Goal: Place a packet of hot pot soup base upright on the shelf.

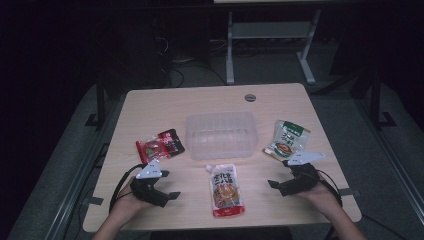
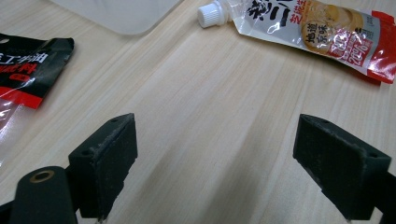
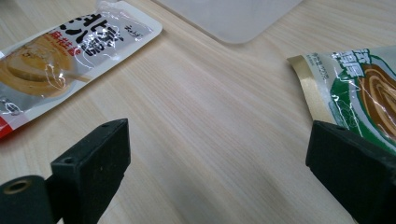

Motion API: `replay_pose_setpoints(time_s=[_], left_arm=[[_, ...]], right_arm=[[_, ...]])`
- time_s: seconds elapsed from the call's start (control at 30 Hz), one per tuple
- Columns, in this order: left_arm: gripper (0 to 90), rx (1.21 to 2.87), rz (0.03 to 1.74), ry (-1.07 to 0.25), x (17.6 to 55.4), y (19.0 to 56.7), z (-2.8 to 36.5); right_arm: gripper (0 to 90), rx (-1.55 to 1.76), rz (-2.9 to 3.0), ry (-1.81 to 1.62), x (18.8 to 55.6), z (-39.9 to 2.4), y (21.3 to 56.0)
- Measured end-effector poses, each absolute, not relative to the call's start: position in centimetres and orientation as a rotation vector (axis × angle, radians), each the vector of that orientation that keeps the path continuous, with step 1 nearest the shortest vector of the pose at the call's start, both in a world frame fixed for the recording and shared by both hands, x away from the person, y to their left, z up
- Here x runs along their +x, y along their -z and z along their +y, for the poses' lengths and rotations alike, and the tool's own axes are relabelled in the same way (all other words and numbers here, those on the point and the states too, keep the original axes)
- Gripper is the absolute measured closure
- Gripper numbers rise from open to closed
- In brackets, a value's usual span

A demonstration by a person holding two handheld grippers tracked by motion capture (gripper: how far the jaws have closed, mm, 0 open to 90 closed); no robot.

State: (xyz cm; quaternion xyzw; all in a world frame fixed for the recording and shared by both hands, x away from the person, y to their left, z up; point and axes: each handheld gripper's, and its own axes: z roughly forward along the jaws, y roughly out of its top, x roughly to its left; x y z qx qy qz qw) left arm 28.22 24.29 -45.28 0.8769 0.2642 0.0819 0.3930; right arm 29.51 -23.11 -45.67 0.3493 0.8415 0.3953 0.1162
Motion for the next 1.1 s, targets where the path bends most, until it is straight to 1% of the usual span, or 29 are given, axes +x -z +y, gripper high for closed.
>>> replay_pose_setpoints(time_s=[0.1,0.23,0.27,0.33,0.37,0.43,0.5,0.6,0.83,0.87,0.93,1.1], left_arm=[[14.9,2.224,0.69,-0.205,28.4,45.2,24.4],[22.7,2.236,0.705,-0.214,28.4,44.9,24.6],[26.7,2.247,0.705,-0.234,28.5,44.5,24.7],[32.5,2.218,0.739,-0.24,28.6,43.9,24.9],[38.7,2.222,0.743,-0.245,28.7,43.6,25.0],[47.3,2.216,0.759,-0.257,29.1,43.1,25.3],[55.0,2.187,0.793,-0.252,29.6,42.8,25.5],[66.5,2.197,0.814,-0.251,30.1,42.4,25.7],[88.0,2.161,0.892,-0.277,32.3,41.4,26.4],[89.6,2.156,0.907,-0.286,32.6,41.2,26.5],[89.7,2.164,0.929,-0.3,33.3,41.0,26.6],[89.7,2.167,0.979,-0.418,35.2,40.4,27.0]], right_arm=[[6.0,1.012,2.473,-1.146,29.4,-23.0,45.8],[6.0,1.012,2.475,-1.146,29.3,-22.8,45.7],[6.0,0.999,2.479,-1.153,29.2,-22.7,45.7],[6.0,0.975,2.488,-1.158,29.2,-22.6,45.7],[6.1,0.981,2.493,-1.156,29.2,-22.5,45.8],[6.1,0.984,2.499,-1.152,29.3,-22.4,45.9],[6.1,0.995,2.501,-1.147,29.4,-22.3,45.8],[6.2,0.993,2.493,-1.156,29.3,-22.2,45.6],[6.2,0.973,2.49,-1.155,29.3,-21.9,45.6],[6.2,0.974,2.491,-1.155,29.3,-21.9,45.6],[6.4,0.979,2.491,-1.151,29.4,-21.9,45.7],[6.5,0.978,2.49,-1.161,29.4,-22.1,45.6]])
